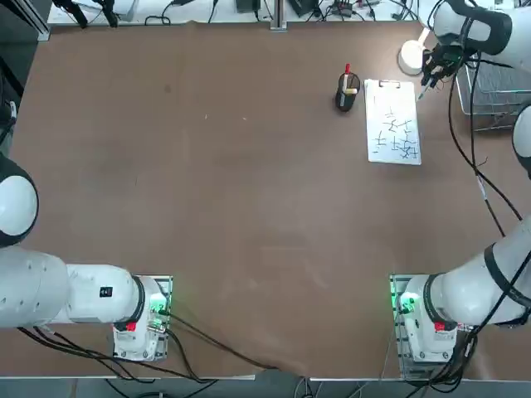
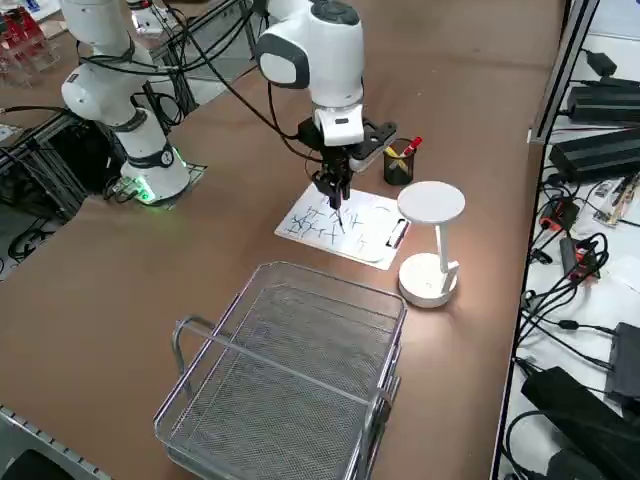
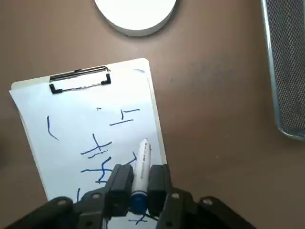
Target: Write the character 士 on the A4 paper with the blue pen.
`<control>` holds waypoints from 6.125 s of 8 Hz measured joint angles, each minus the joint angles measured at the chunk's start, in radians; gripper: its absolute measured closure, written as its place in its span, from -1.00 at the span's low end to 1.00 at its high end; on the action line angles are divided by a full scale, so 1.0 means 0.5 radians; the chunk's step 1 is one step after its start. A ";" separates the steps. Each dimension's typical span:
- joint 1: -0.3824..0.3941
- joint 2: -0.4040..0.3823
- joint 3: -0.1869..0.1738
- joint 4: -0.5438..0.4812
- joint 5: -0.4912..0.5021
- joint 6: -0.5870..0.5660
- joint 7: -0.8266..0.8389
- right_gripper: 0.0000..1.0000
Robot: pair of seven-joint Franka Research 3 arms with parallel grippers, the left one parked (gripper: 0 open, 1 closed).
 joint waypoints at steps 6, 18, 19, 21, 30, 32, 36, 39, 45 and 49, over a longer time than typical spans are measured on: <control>0.000 0.065 -0.011 -0.102 0.001 0.154 0.018 0.59; 0.000 0.096 -0.011 -0.136 0.024 0.219 0.066 0.59; 0.000 0.096 -0.012 -0.136 0.043 0.219 0.068 0.59; 0.000 0.096 -0.012 -0.136 0.055 0.220 0.077 0.59; 0.005 0.096 -0.007 -0.136 0.117 0.224 0.101 0.59; 0.005 0.096 -0.005 -0.136 0.121 0.225 0.123 0.59; 0.010 0.096 0.029 -0.136 0.126 0.248 0.199 0.59; 0.012 0.096 0.050 -0.136 0.126 0.253 0.251 0.59; 0.025 0.086 0.053 -0.134 0.107 0.256 0.159 0.59; 0.022 0.058 0.052 -0.125 -0.070 0.260 0.106 0.59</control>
